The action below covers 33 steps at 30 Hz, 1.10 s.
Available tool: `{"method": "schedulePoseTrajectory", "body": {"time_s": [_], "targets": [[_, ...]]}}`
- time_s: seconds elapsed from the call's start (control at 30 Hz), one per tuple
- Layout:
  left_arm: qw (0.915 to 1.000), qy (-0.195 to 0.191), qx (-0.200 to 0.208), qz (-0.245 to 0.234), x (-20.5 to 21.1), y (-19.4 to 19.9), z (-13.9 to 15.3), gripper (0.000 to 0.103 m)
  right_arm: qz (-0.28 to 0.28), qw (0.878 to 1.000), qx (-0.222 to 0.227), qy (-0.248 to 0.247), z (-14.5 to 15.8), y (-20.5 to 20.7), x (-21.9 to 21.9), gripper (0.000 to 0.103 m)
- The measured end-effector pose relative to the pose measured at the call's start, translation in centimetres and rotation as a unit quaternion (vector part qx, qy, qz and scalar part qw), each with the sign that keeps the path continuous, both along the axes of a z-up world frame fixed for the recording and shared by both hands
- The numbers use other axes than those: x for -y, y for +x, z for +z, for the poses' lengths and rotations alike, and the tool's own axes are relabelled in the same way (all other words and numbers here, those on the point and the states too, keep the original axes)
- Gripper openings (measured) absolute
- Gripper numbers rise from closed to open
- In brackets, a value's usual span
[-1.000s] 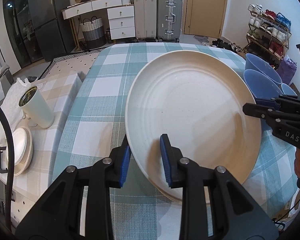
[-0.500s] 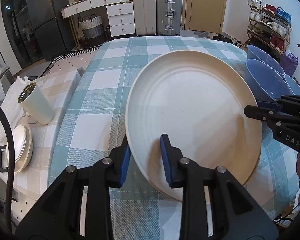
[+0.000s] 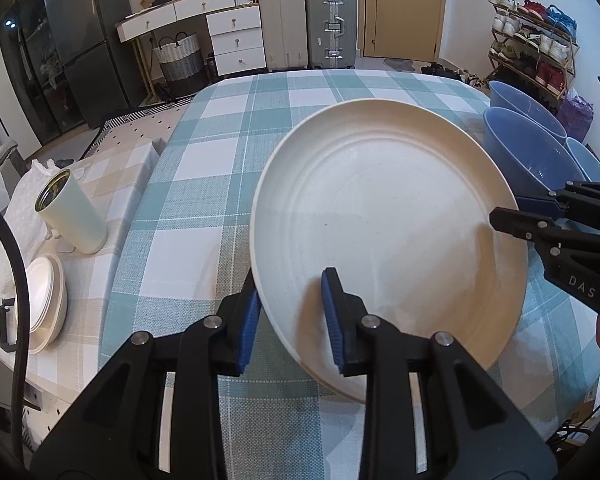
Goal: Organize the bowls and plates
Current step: 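Lower the held cream plate onto the stacked cream plates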
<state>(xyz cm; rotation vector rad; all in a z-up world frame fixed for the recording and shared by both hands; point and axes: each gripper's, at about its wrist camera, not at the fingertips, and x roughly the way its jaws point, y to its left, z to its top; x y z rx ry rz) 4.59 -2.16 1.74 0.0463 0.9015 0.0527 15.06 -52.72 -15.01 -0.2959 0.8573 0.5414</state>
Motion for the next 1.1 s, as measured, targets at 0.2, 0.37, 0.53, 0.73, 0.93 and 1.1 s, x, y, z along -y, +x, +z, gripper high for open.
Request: {"method": "schedulePoseTrajectory", "body": {"time_s": [0.2,0.37,0.53,0.73,0.93,1.1], "targets": [[0.9999,0.010,-0.004,0.002,0.0,0.0,-0.5,0.027,0.001,1.000,0.006,-0.012,-0.4,-0.6,-0.4,0.019],[0.9998,0.019,-0.008,0.006,-0.1,0.2,-0.8,0.027,0.004,1.000,0.007,-0.024,-1.0,-0.8,-0.8,0.019],[0.9996,0.024,-0.012,0.007,-0.2,0.5,-1.2,0.028,0.006,0.999,0.005,-0.032,-1.8,-0.8,-1.2,0.021],[0.9994,0.030,-0.016,0.003,0.2,1.0,-1.8,0.028,0.000,0.999,0.005,-0.040,-2.4,-0.4,-1.3,0.022],[0.9991,0.039,-0.017,0.005,0.4,1.4,-2.2,0.028,-0.002,0.999,0.011,-0.047,-2.8,-0.2,-1.5,0.022],[0.9985,0.051,-0.019,0.004,0.6,1.7,-2.5,0.030,-0.003,0.998,0.019,-0.059,-3.1,-0.4,-1.9,0.022]]}}
